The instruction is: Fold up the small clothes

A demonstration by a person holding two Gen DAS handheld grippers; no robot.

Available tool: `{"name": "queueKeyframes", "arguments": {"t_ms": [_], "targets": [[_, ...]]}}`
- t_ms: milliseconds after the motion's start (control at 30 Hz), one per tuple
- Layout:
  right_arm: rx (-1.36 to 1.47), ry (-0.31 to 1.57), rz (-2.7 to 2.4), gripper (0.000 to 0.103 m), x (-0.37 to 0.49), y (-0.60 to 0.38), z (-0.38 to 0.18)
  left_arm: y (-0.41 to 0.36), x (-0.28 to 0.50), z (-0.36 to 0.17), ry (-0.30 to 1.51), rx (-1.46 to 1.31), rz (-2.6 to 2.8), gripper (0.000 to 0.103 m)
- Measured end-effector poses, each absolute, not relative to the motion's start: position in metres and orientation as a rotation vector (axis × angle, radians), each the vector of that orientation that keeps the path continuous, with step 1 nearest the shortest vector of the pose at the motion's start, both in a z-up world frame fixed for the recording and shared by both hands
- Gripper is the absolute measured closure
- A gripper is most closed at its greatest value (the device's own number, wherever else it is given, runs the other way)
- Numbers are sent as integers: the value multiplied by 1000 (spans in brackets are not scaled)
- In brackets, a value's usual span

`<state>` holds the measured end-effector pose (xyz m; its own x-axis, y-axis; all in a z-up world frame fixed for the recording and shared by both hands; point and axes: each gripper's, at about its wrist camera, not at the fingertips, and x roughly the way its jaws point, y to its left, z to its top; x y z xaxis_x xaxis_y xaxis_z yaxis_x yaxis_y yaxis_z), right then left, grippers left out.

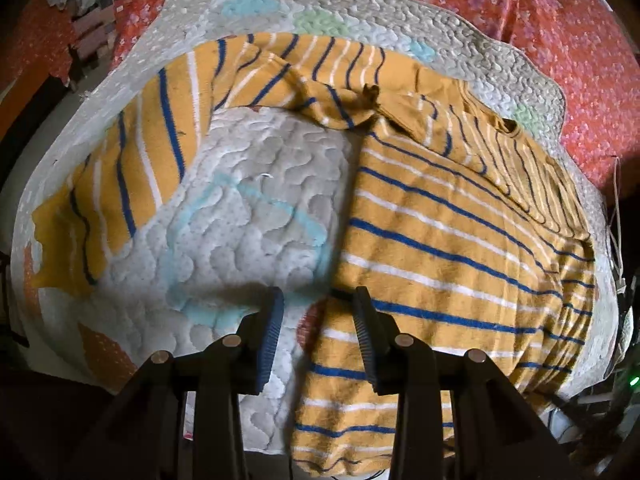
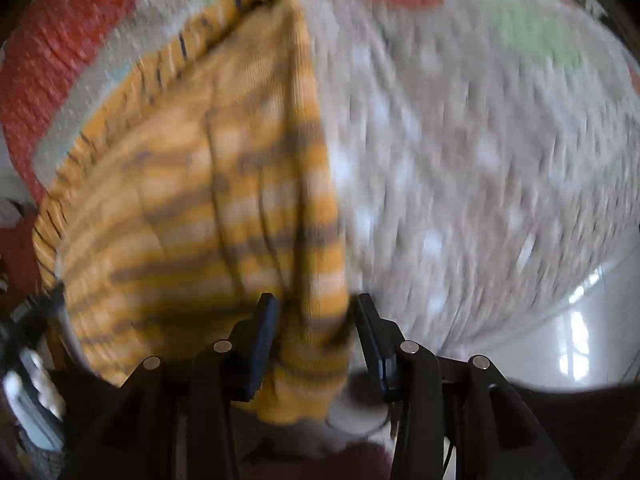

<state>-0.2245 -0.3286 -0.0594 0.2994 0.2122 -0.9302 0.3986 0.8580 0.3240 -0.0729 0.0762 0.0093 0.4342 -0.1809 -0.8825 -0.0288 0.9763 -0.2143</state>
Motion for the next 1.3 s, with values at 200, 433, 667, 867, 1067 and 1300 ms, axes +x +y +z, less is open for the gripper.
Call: {"name": "queueKeyframes", "arguments": {"t_ms": [200, 433, 667, 867, 1067, 1300], "targets": [[509, 1327, -153, 96, -224, -332, -63, 73, -74, 13, 1109, -207, -107, 69], [452, 1339, -260, 99, -233, -344, -59, 79, -72, 4, 1144, -216, -106, 68], [479, 1304, -214, 79, -251, -337, -37, 75, -71, 0, 1150, -196, -118, 60], [398, 1149, -138, 79, -244, -319, 15, 74, -69, 0, 1152, -196, -118, 55], [328, 1125, 18, 77, -191, -264, 35, 113, -66, 31, 1077, -325, -123, 94], [179, 1098, 365, 72, -110, -121, 56, 246, -53, 93, 860, -476, 145, 83]]}}
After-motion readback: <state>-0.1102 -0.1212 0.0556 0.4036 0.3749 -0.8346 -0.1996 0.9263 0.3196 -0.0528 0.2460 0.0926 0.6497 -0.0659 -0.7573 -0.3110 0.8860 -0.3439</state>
